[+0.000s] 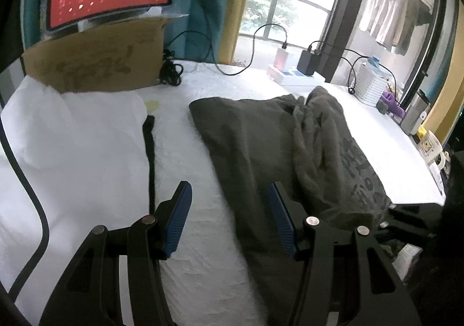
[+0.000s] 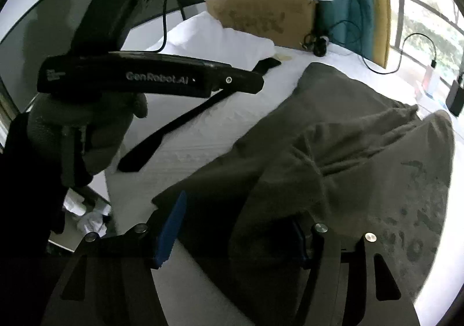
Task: Fold small clothes
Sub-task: 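Fold the grasped end over toward the middle with the right gripper, release, then move the left gripper to the shirt's other end and grasp it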
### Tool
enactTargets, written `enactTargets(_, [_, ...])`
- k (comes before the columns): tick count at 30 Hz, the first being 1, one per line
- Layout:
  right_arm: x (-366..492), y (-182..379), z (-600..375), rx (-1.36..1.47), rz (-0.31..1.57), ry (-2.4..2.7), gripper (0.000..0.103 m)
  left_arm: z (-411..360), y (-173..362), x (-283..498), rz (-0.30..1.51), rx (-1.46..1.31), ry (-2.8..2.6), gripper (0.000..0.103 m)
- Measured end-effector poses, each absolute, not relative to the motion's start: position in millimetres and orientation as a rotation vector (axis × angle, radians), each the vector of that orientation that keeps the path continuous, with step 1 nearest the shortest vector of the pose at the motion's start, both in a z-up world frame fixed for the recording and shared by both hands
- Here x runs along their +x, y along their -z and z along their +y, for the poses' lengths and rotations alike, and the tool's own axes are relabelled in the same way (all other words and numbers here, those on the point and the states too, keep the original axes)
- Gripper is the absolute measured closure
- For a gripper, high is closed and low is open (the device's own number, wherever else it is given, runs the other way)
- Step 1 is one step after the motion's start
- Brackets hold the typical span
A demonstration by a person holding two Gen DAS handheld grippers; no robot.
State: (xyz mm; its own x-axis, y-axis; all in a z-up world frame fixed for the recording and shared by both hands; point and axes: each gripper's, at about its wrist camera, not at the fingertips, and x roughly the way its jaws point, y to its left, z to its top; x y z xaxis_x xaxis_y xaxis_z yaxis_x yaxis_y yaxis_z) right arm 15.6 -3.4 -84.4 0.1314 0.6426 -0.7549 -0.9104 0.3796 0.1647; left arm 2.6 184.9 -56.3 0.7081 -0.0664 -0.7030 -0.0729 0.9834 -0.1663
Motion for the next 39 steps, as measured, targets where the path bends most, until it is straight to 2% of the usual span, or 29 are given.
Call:
enactTargets(5, [16.8, 49.3, -39.3, -0.305, 0.785, -1.135, 0.037, 165.7, 44.2, 8.0, 0.767, -0.157, 0.037, 0.047])
enactTargets(7, [22.8, 41.3, -55.6, -0.274, 0.766, -1.103, 0.037, 155.2, 40.1, 11.2, 0.762, -0.147, 0.049, 0.044])
enactTargets(9, [33.4, 42.6, -68.9, -0.262, 0.764, -1.048, 0.037, 142.9, 36.3, 13.2, 0.749, -0.151, 0.047, 0.019])
enactTargets(10, [40.6, 45.7, -76.3, -0.253, 0.774, -1.010, 0.037, 134.1, 35.4, 14.0, 0.744, -0.144, 0.066, 0.017])
enactTargets(16, [78.8, 71.5, -119.5, -0.208, 0.834, -0.836, 0.037, 92.8, 59.7, 21.3, 0.849, -0.001, 0.094, 0.017])
enactTargets(18, [87.9, 77.7, -131.2, -0.186, 0.851, -0.815, 0.037, 85.6, 78.3, 20.4, 0.904, 0.046, 0.088, 0.021])
enactTargets(19, [91.9, 81.6, -135.5, -0.182, 0.857, -0.807, 0.037, 83.9, 86.3, 17.8, 0.922, 0.062, 0.087, 0.029])
enactTargets(20, [94.8, 85.5, -138.2, -0.185, 0.865, -0.802, 0.037, 84.9, 95.5, 15.1, 0.952, 0.066, 0.085, 0.051])
enactTargets(21, [96.4, 88.0, -140.2, -0.189, 0.870, -0.800, 0.037, 86.5, 99.5, 12.9, 0.970, 0.053, 0.085, 0.066])
enactTargets(24, [103.6, 97.9, -141.4, -0.191, 0.893, -0.805, 0.037, 96.9, 100.3, -2.0, 0.969, -0.004, 0.066, 0.078])
enactTargets(30, [114.0, 107.9, -140.0, -0.203, 0.919, -0.845, 0.036, 116.1, 97.8, -26.6, 1.009, -0.111, 0.002, 0.076])
enactTargets(31, [116.2, 108.1, -140.8, -0.203, 0.918, -0.850, 0.036, 120.3, 95.4, -30.5, 1.023, -0.137, -0.009, 0.073])
enactTargets(33, [120.5, 105.8, -142.2, -0.200, 0.911, -0.857, 0.036, 124.6, 89.3, -35.0, 1.023, -0.155, -0.032, 0.061])
enactTargets(37, [134.4, 99.5, -147.5, -0.187, 0.894, -0.851, 0.036, 129.7, 67.1, -35.6, 0.971, -0.140, -0.070, 0.058])
enactTargets(39, [142.3, 97.1, -150.8, -0.178, 0.886, -0.842, 0.036, 130.1, 56.8, -26.3, 0.944, -0.137, -0.069, 0.051])
